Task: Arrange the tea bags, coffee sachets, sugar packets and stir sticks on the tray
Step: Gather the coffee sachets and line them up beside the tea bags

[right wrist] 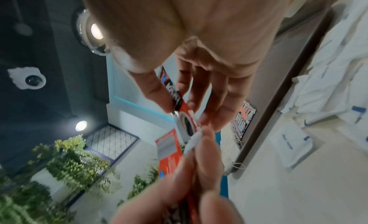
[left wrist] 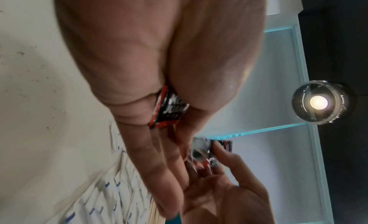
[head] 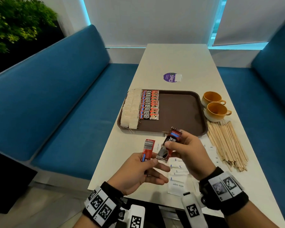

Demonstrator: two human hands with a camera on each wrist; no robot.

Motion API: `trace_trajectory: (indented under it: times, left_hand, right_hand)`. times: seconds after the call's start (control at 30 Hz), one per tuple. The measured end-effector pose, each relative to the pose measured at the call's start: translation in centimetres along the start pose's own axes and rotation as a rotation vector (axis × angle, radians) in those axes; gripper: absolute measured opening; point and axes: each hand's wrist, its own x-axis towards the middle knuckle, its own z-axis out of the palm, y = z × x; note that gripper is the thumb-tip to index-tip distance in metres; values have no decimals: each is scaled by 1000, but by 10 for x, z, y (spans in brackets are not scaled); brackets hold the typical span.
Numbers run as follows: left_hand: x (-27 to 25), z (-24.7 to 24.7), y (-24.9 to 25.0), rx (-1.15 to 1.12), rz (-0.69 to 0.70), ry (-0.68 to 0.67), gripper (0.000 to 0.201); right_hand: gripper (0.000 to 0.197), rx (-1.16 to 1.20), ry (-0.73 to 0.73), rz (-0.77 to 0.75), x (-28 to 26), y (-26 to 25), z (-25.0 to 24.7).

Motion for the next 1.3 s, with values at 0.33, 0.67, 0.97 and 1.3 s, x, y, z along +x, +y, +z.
trace_trajectory:
  times: [0.33,0.67,0.97,1.3]
  left_hand:
    - [7,-14,6,-118,121,259,34]
    - [11,-20,3,-182,220,338,14]
    - [17,-27,4,-200,226,337,28]
    - [29,-50,10,-341,236,525,16]
  right_hand:
    - [22,-287,-241,170,-6,-3,-8]
    - [27,-191,-73,-44,0,-1,-13]
    - [13,-168,5,-98,9,0,-9]
    - [20,10,107,56,46,3,-4]
